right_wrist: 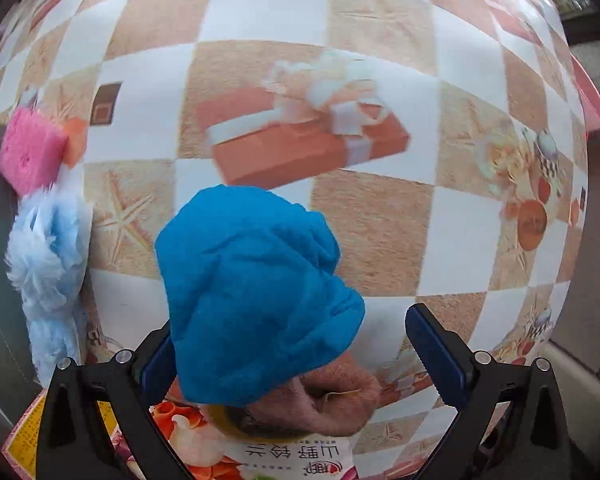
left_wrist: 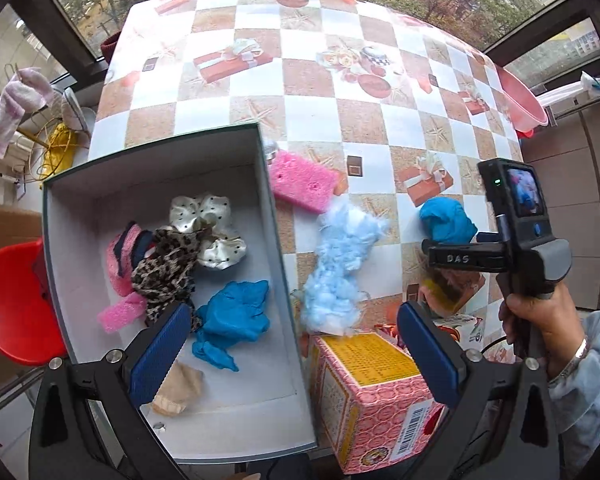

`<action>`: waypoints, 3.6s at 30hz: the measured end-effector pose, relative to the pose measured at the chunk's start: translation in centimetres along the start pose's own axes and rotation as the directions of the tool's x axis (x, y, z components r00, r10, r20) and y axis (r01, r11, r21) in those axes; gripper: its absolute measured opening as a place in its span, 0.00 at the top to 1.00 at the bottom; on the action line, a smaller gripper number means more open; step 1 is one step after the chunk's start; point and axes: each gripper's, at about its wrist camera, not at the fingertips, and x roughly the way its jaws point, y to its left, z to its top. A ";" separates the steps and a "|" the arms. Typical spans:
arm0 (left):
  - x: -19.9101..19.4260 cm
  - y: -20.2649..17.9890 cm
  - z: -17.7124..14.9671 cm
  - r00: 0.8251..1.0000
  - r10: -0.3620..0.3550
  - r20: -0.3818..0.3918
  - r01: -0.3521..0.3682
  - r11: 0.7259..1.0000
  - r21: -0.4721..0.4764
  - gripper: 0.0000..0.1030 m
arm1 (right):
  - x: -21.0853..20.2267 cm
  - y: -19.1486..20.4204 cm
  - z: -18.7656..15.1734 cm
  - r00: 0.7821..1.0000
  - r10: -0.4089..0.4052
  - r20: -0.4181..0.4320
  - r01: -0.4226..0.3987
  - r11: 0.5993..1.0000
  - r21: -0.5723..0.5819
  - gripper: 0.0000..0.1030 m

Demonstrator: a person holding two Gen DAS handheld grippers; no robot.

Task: Organize soft objects
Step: 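Move both tools toward the blue cloth and striped knit hat, then grasp the blue cloth with left tool while right tool grasps the pink-striped knit hat, then carry the blue cloth and striped hat with both tools over the white box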

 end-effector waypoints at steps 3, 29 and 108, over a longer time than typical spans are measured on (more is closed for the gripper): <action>0.9 -1.9 0.7 1.000 -0.008 -0.022 0.009 0.999 0.036 0.00 | -1.8 -4.4 -1.2 0.988 0.133 0.077 -0.142 0.980 0.136 0.00; 9.0 -17.3 6.4 0.995 0.012 -0.102 0.005 0.988 0.157 0.00 | 1.6 -11.5 -9.9 0.945 0.318 0.072 -0.324 0.939 0.115 0.51; -4.5 12.5 -16.3 0.989 0.017 0.145 -0.009 0.998 -0.054 0.72 | -16.1 21.8 -19.0 0.902 0.380 0.207 -0.302 0.896 -0.326 0.51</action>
